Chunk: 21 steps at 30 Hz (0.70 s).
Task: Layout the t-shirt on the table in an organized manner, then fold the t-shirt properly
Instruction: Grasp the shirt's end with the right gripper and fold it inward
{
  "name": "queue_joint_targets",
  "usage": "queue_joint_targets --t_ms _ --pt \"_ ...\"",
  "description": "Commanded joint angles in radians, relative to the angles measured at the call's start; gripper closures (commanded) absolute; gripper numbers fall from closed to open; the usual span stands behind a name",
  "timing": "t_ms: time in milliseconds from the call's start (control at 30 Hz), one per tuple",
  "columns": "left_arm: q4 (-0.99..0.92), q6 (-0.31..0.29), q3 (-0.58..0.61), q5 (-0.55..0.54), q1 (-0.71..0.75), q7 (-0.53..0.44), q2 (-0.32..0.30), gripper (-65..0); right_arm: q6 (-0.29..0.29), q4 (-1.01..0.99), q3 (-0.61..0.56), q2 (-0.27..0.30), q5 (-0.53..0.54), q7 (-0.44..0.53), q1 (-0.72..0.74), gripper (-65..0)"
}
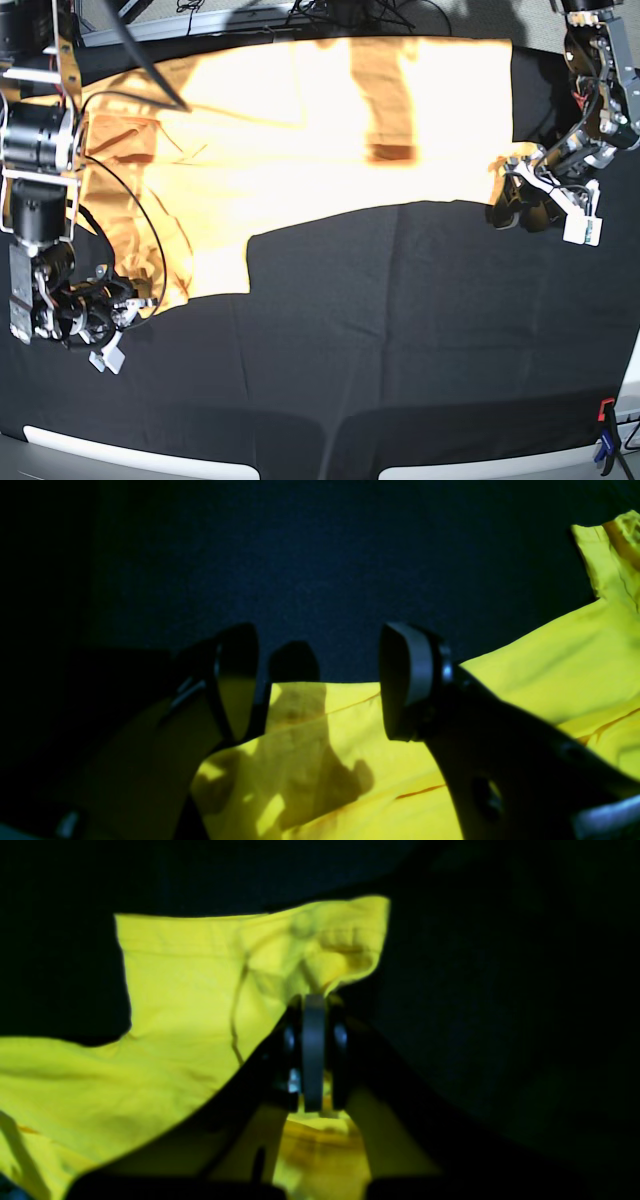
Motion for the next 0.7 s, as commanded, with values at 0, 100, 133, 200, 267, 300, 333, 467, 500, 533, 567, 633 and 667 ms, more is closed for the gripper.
queue_joint_targets --t_ms 0,100,133,200,267,300,333,467,500,533,567,633,667 --pt "0.02 -0.004 -0.005 -0.017 -0.009 -0.02 -0.013 -35.4 0.007 0.057 0.003 0.011 0.024 0.005 -0.004 0.0" --pt "0.02 -0.003 -0.005 -0.017 -0.009 -0.019 -0.013 -35.4 0.007 0.237 0.003 0.011 0.031 0.005 -0.133 0.0" --pt "0.02 -0.003 -0.005 -0.017 -0.009 -0.02 -0.013 -35.4 0.007 0.305 0.003 0.011 0.031 0.006 -0.182 0.0" --pt "0.02 -0.003 -0.005 -0.017 -0.009 -0.02 -0.013 -35.4 0.007 0.443 0.003 0.011 0.031 0.006 -0.283 0.0" --pt "0.02 -0.003 -0.005 -0.017 -0.009 -0.02 -0.013 -35.4 0.007 0.572 0.003 0.011 0.031 0.01 -0.383 0.0" --pt "0.02 -0.003 -0.005 -0.017 -0.009 -0.02 -0.013 -35.4 0.007 0.632 0.005 0.011 0.031 0.013 -0.43 0.0" --pt "0.02 -0.003 -0.005 -0.018 -0.009 -0.02 -0.013 -35.4 0.007 0.69 0.006 0.011 0.03 0.016 -0.475 0.0" --pt "0.02 -0.003 -0.005 -0.017 -0.008 -0.019 -0.013 -35.4 0.007 0.911 0.032 0.011 0.03 0.017 -0.639 0.0" --pt "0.02 -0.003 -0.005 -0.018 -0.009 -0.019 -0.013 -35.4 0.007 0.965 0.044 0.011 0.031 0.02 -0.678 0.0" --pt "0.02 -0.003 -0.005 -0.018 -0.008 -0.019 -0.013 -35.4 0.007 1.017 0.058 0.011 0.031 0.024 -0.717 0.0" --pt "0.02 -0.003 -0.005 -0.017 -0.008 -0.019 -0.013 -35.4 0.007 1.067 0.073 0.011 0.031 0.026 -0.756 0.0" --pt "0.02 -0.003 -0.005 -0.018 -0.009 -0.019 -0.013 -35.4 0.007 1.157 0.104 0.011 0.031 0.027 -0.833 0.0" --pt "0.02 -0.003 -0.005 -0.018 -0.009 -0.019 -0.013 -35.4 0.007 1.196 0.119 0.01 0.031 0.029 -0.872 0.0"
